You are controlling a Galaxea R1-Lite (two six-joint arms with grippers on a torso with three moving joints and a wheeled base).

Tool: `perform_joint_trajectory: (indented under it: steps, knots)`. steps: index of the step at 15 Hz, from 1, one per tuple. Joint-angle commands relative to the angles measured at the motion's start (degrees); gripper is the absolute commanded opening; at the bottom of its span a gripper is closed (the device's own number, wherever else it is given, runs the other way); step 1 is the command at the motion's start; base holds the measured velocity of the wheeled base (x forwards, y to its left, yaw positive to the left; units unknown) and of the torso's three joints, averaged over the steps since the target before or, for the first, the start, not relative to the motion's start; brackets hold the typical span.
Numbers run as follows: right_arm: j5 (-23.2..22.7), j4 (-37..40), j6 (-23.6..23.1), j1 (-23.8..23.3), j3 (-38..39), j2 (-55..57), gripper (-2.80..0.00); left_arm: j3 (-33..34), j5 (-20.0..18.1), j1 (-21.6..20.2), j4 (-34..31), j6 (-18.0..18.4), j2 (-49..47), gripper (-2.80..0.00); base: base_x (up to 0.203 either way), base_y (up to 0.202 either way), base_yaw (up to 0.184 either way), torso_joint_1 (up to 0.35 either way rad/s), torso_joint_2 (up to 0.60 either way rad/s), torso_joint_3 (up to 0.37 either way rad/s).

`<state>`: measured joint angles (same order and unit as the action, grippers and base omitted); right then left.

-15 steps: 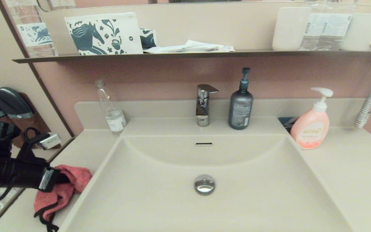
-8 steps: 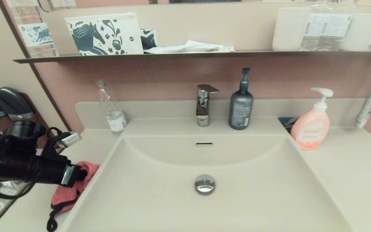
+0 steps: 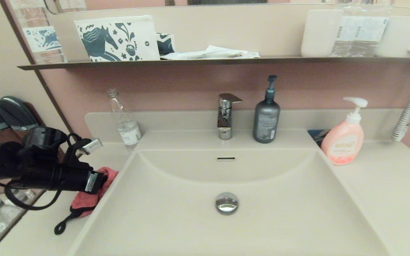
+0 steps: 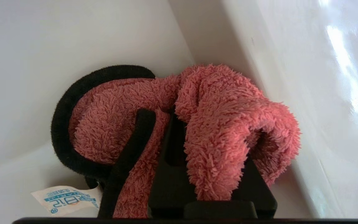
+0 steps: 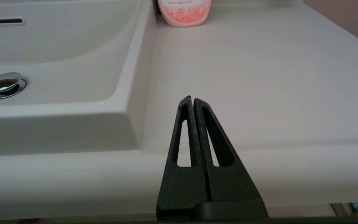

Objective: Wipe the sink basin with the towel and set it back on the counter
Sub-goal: Wipe the sink

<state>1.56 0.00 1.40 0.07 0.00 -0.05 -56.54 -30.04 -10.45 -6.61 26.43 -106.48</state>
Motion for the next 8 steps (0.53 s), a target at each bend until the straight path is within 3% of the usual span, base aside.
perform_joint_trajectory:
  steps: [1, 8]
  knots:
    - [0.02, 0.00, 0.00, 0.01, 0.00, 0.05, -2.80, -1.14, -0.21, 0.08, 2.81, 0.07, -3.08, -2.80, 0.000, 0.000, 0.000, 0.000, 0.00, 0.000]
    - [0.02, 0.00, 0.00, 0.01, 0.00, 0.05, -2.80, -9.33, 0.37, -0.34, 3.45, -0.67, -6.47, -2.80, 0.000, 0.000, 0.000, 0.000, 0.00, 0.000]
